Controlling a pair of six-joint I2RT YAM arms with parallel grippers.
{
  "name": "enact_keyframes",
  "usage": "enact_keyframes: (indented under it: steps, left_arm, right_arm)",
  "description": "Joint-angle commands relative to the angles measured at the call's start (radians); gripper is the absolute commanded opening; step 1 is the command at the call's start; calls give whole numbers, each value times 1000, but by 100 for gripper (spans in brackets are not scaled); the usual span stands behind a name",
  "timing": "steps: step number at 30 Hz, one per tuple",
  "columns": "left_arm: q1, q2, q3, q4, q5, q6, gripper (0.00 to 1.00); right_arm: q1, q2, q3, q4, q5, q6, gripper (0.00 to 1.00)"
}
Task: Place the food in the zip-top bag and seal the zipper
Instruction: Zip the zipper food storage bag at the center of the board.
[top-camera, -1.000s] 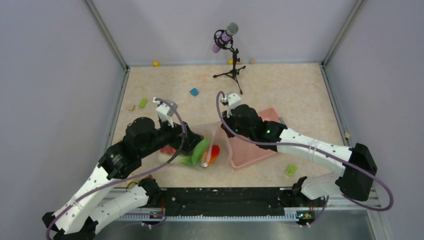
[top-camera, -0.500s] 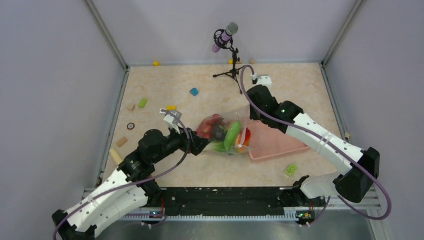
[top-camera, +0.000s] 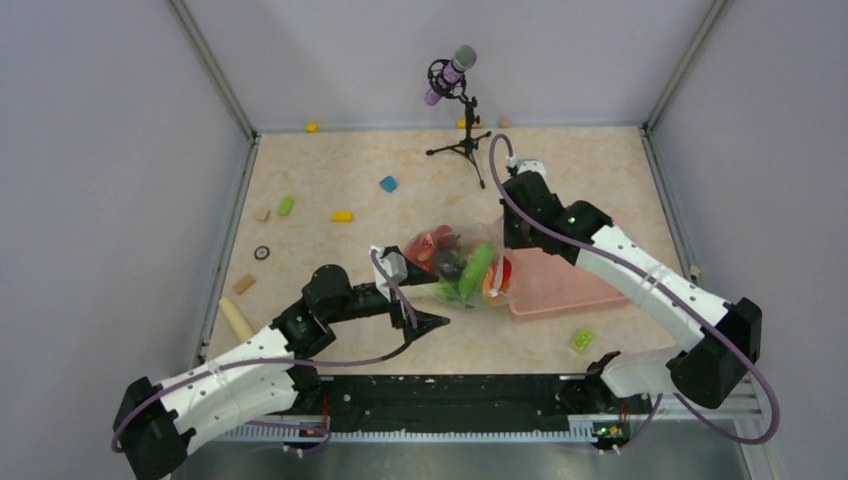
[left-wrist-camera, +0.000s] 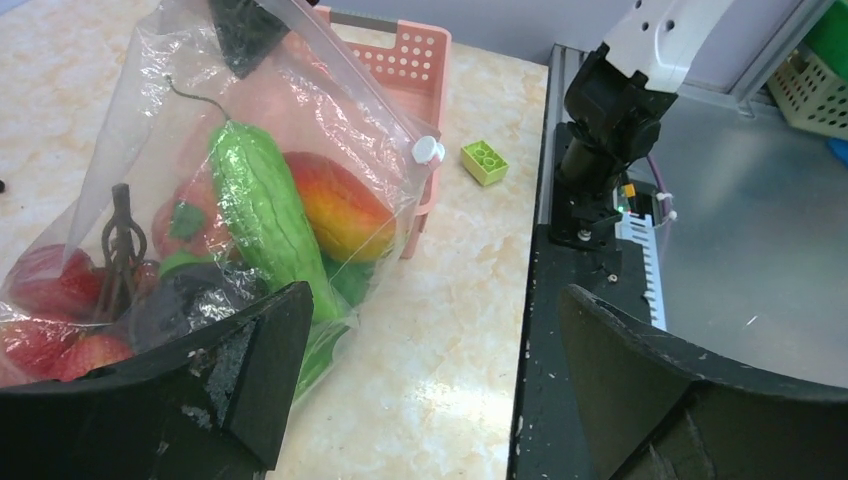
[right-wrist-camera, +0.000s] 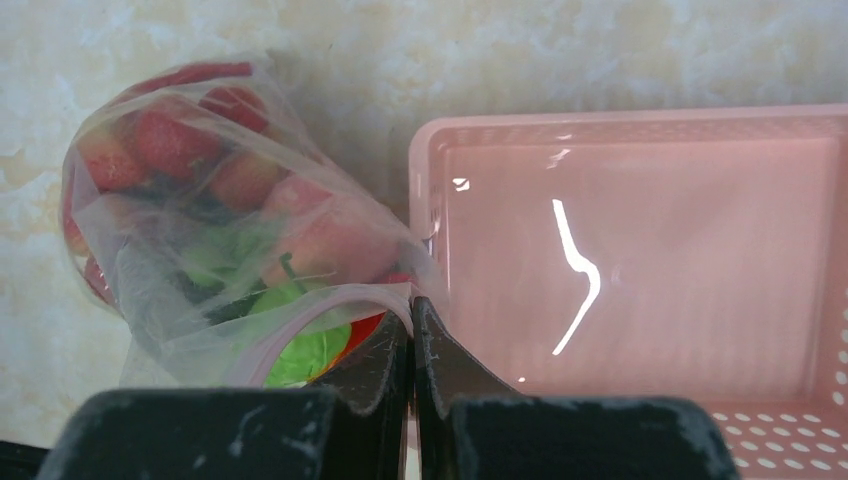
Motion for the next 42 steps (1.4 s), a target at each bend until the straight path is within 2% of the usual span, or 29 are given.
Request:
enact_keyframes:
  steps: [1,5,8,13,19,25,29,35,40,41,42]
  left_arm:
    - [-83,24,-39,191,-78,75,97]
    - [-219,82,-53,254,-332,169,97]
    - [-288,168,-36,287,-453,228,96]
    - [-389,298,-34,354,-530,286,92]
    - [-464,440,40,349,-716,362,88]
    - [-476,490,22,453,-777,373,84]
    - [-476,556,47,460,-783,388,80]
    - [-476,610,35,555,-748,371,66]
    - [-477,577,-11,633,-726,352,43]
    - [-477,566,-19,640,-721,349,37]
    - [-477,554,-24,641,-713,348,27]
  right_arm:
    - [-5,-44,-38,-9,-98,31,0]
    - [-14,-60,-65,-19,-143,58,0]
    - [-24,-73,-77,-27,-185,71,0]
    - [-51,-76,-98,-45,-295,103,0]
    - [-52,-90,-153,-19,-374,95,0]
    - [-55,-125,-159,-13,-393,75,0]
    - [-60,-149,-158,-14,-418,65,0]
    - [-66,-167,-156,-15,-434,52,0]
    - [-73,-179,-171,-15,-432,48,0]
    - [-74,-181,-175,-15,-432,46,0]
    - [-76,-183,-178,-15,-430,45,0]
